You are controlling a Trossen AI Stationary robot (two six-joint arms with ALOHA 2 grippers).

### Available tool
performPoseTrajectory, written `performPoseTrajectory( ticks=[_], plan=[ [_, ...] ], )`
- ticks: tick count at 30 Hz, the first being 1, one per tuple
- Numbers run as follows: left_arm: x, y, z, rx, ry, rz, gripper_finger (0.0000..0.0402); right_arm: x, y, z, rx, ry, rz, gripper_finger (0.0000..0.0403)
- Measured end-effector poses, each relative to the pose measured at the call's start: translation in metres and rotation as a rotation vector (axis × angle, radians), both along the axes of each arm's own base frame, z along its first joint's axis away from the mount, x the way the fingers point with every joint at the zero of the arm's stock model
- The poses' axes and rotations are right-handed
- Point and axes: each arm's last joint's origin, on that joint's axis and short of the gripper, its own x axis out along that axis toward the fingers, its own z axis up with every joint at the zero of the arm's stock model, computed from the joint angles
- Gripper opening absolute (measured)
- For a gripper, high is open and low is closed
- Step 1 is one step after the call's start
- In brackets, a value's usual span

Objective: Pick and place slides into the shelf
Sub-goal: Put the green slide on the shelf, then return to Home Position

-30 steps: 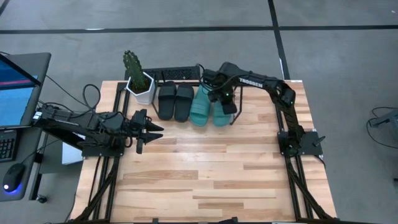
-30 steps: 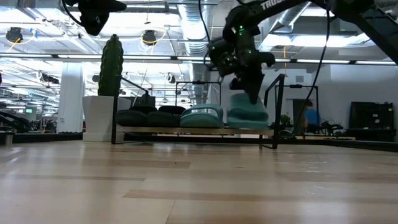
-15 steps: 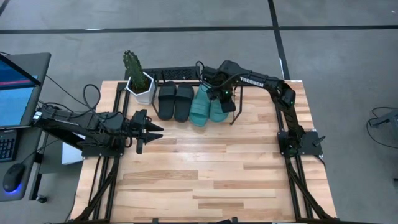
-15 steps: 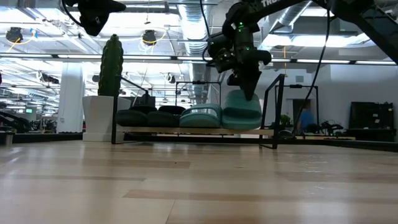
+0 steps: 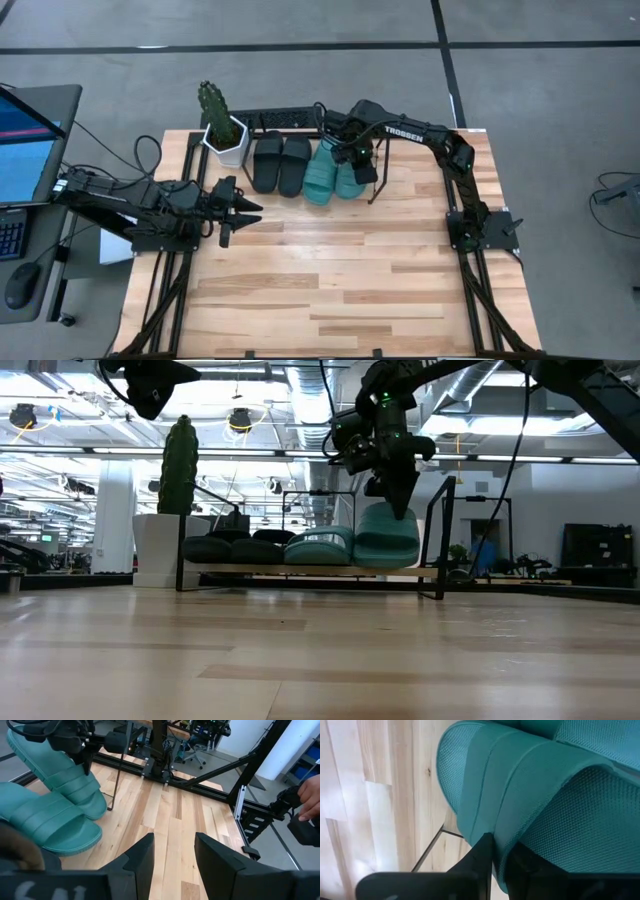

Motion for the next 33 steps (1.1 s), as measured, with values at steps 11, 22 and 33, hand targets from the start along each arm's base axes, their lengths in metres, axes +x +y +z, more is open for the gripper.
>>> performPoseTrajectory(
  ticks=[11, 22, 33],
  plan=[
    [0.0000, 0.0000, -0.0001, 0.001, 0.001, 0.000, 0.0128, -0.0002, -0.0011, 0.0000, -0.003, 0.007, -0.079, 0.0037],
    [-0.0007, 0.0001, -0.0027, 0.013, 0.029, -0.002, 0.0128, 0.0010, -0.0009, 0.0001, 0.013, -0.004, -0.127, 0.0087],
    [-0.0008, 0.0001, -0.0030, 0.014, 0.032, -0.002, 0.0128, 0.0022, -0.0027, 0.0002, -0.006, -0.023, -0.102, 0.0113]
  ],
)
